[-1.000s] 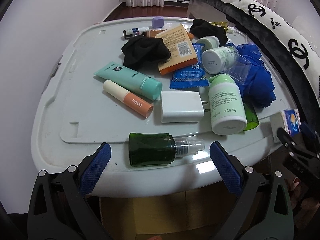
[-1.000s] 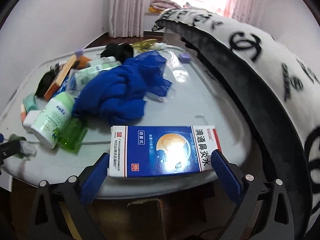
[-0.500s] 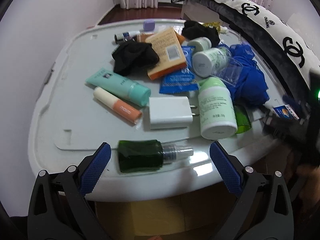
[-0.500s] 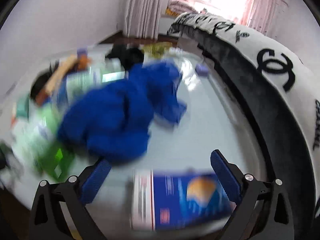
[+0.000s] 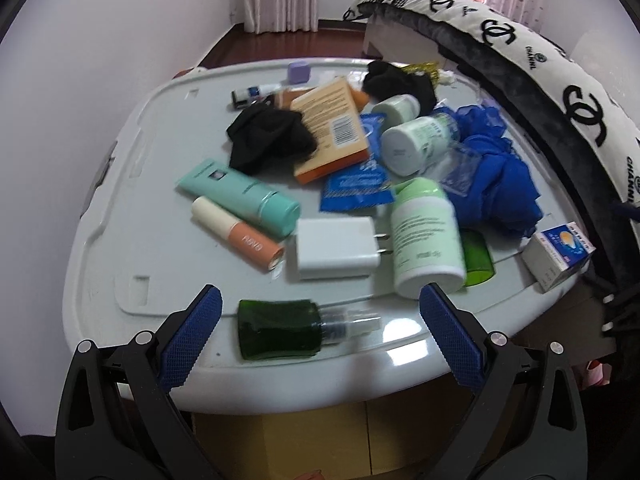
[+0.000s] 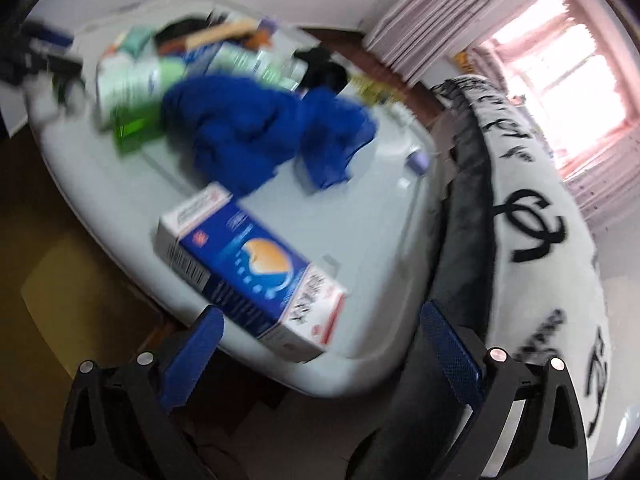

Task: Collect trash
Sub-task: 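Lift the medicine box off the lid with the right gripper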

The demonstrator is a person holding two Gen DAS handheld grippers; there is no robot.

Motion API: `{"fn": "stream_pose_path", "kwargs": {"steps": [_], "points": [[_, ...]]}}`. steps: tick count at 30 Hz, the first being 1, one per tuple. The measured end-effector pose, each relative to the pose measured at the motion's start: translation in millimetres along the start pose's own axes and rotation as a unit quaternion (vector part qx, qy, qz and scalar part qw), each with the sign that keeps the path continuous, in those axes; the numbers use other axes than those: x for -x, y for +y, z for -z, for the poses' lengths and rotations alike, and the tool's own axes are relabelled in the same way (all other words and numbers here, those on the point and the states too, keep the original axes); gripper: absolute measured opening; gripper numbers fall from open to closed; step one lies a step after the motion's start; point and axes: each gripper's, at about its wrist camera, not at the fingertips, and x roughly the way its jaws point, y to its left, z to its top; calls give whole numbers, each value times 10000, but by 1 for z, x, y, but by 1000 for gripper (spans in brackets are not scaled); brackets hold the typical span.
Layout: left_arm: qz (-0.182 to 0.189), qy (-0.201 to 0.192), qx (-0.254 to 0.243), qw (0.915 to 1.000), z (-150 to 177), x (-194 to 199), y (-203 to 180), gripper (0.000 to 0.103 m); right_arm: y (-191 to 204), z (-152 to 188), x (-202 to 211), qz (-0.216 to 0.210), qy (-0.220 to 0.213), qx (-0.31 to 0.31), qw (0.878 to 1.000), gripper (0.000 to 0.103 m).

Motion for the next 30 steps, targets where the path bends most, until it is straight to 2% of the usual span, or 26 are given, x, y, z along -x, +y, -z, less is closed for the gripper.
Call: {"fn": "stream_pose_path", "kwargs": {"steps": [1, 2, 3, 6, 8, 10, 12, 14, 16, 19, 21, 22, 25, 26, 28, 30], "points": [[20, -6, -5, 10000, -1, 0, -1, 97, 5, -2, -6, -17, 43, 78, 10000, 91], [27, -6, -21, 10000, -1, -1, -2, 97, 9, -6, -12, -62, 77, 135, 9999, 98], [18, 8, -41, 10000, -1, -2, -3, 97, 9, -12, -14, -139, -39, 74, 9999, 98], [26, 57, -21, 10000, -2, -4, -2, 97, 5, -29, -21, -1084, 84, -263, 9937, 97], [88, 96, 58, 9999, -3, -5, 0, 97, 5, -41, -28, -1362, 97, -488, 9894, 87], [135, 109, 102, 9998, -4, -5, 0, 97, 0, -56, -37, -2023, 137, -833, 9757, 79], [88, 77, 75, 9999, -4, -3, 0, 97, 5, -66, -33, -2318, -56, -876, 9688, 80], [68, 72, 76, 9999, -4, -3, 2, 97, 13, -73, -23, -2262, -380, -449, 9723, 81], [78, 101, 135, 9998, -4, -3, 5, 97, 26, -74, -13, -1839, -600, 294, 9807, 82], [132, 175, 237, 9995, -5, -6, 10, 97, 35, -79, -8, -1809, -656, 907, 9771, 83], [163, 217, 289, 9992, -5, -8, 12, 97, 41, -81, -17, -1908, -478, 1164, 9735, 83], [162, 219, 288, 9992, -5, -8, 12, 97, 42, -82, -27, -1995, -351, 1193, 9720, 82], [69, 207, 184, 9996, -4, -9, 11, 97, 29, -86, -49, -2839, -81, 562, 9572, 79], [24, 199, 148, 9997, -4, -9, 11, 97, 23, -86, -51, -2837, -159, 338, 9582, 68], [-50, 203, 115, 9997, -4, -10, 12, 97, 23, -84, -47, -2734, -167, 288, 9613, 59], [-54, 233, 169, 9996, -4, -11, 15, 97, 24, -81, -39, -2501, -89, 42, 9682, 59]]}}
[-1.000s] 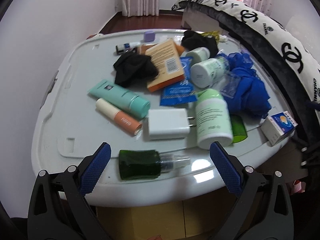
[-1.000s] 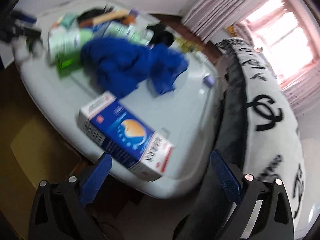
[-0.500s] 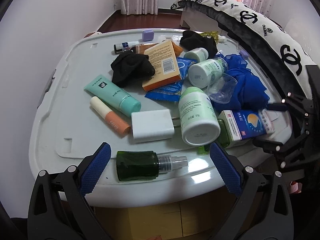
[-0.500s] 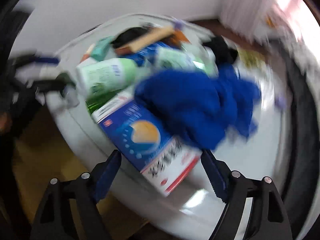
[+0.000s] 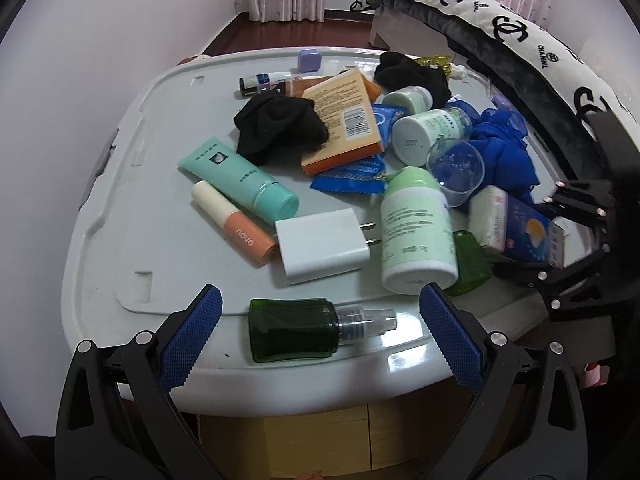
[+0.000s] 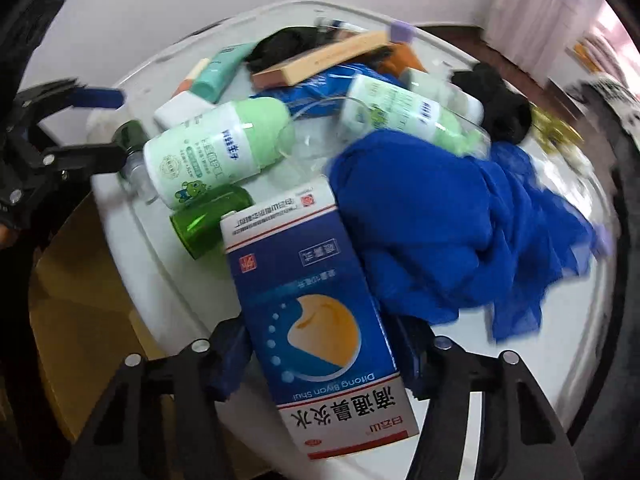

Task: Collect trash
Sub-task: 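Lift the medicine box off the lid with the right gripper, then grasp the white-green pump bottle with the left gripper while the right holds the box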

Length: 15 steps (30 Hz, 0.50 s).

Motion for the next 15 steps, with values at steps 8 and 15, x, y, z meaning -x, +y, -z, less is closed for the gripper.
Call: {"fn": "stream_pose_path", "kwargs": {"steps": [8, 15], "points": [[-22, -15, 366, 9993, 0, 3, 22, 97, 0, 10, 57, 230, -687, -1465, 9866, 56], [366, -324, 199, 9986, 4, 11, 25, 97, 5, 31, 97, 24, -1540, -2693, 9507, 56]]}}
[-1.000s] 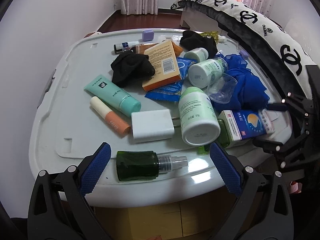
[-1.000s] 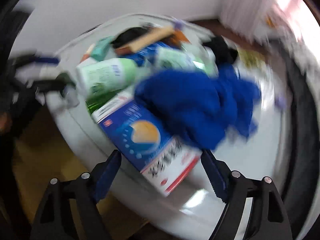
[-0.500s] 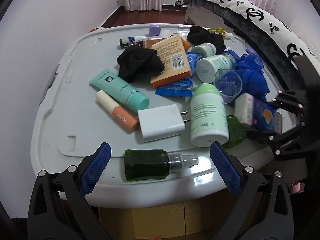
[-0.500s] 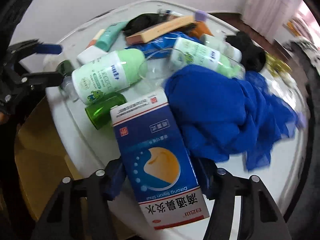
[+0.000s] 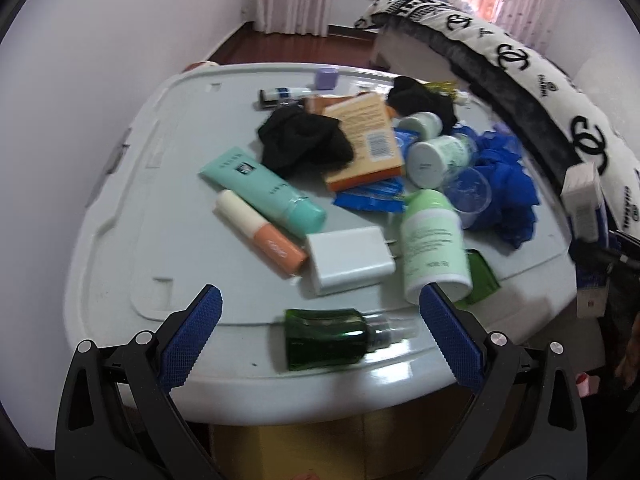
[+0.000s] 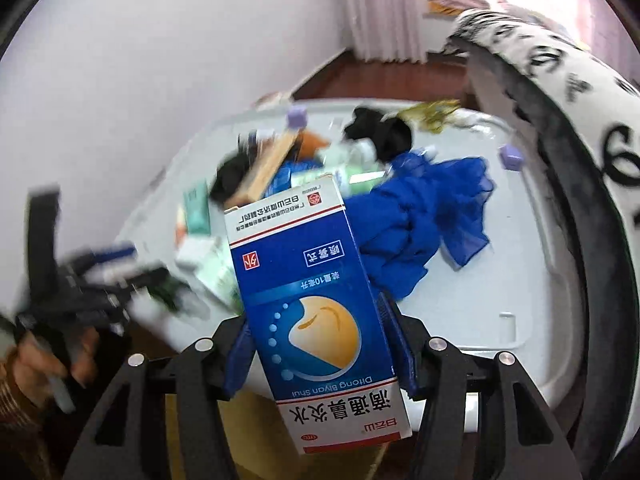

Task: Collect trash
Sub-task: 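Grasp the white-green pump bottle with the left gripper while the right holds the box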

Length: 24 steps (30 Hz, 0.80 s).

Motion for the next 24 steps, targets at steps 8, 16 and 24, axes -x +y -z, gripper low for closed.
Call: {"fn": "stream_pose_path", "kwargs": {"steps": [8, 16, 24], "points": [[117, -201, -734, 9970, -23, -1, -66, 96, 3, 5, 12, -74, -476, -124, 9988, 57], [-287, 181, -871, 9956, -38, -71, -98, 94, -14, 8, 18, -36, -615, -286, 9977, 57], [-251, 313, -759, 9963, -38, -88, -88, 47, -14, 8, 16, -92, -614, -233, 9978, 57]]}}
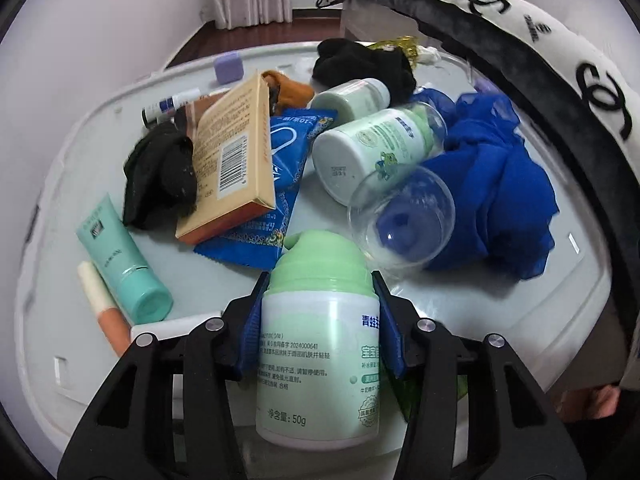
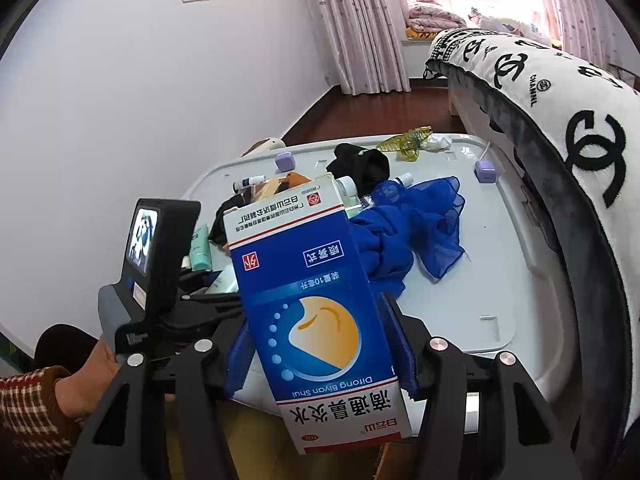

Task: Collect trash
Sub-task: 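Grasp the white-green pump bottle with the left gripper while the right holds the box, then open both grippers over the cardboard box, dropping the box and bottle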

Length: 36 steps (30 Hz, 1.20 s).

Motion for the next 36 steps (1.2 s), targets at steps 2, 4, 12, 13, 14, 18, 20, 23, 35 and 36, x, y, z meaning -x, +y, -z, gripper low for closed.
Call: {"fn": "stream_pose_path", "kwargs": {"steps": [2, 4, 12, 13, 14, 18, 20, 23, 35, 36], "points": [[111, 6, 106, 9999, 2, 5, 3, 47, 1, 0, 0, 1, -18, 11, 10000, 57], [155, -82, 179, 9997, 3, 15, 6, 47, 1, 0, 1, -1, -34, 12, 10000, 57], [112, -517, -166, 9985, 26, 100, 8, 47, 9, 6, 3, -29, -36, 155, 9999, 57], [116, -416, -229, 9988, 40, 109, 8, 47, 12, 8, 4, -41, -15, 186, 9998, 57], [124, -319, -262, 9991, 52, 113, 8, 47, 18, 13, 7, -75, 43, 251, 9996, 57], [272, 396, -407, 9980, 114, 112, 4, 47, 43, 47, 8, -329, 432, 331, 9980, 57], [344, 792, -427, 9953, 145, 103, 1, 47, 58, 77, 3, -378, 839, 397, 9950, 57], [447, 1269, -207, 9907, 174, 86, 4, 50, 74, 119, -12, -345, 1603, 438, 9855, 58], [450, 98, 820, 9956, 107, 126, 52, 76, 61, 58, -38, 573, 1010, 54, 9932, 63], [343, -31, 780, 9964, 96, 127, 53, 76, 65, 44, -53, 658, 931, 180, 9933, 61]]}}
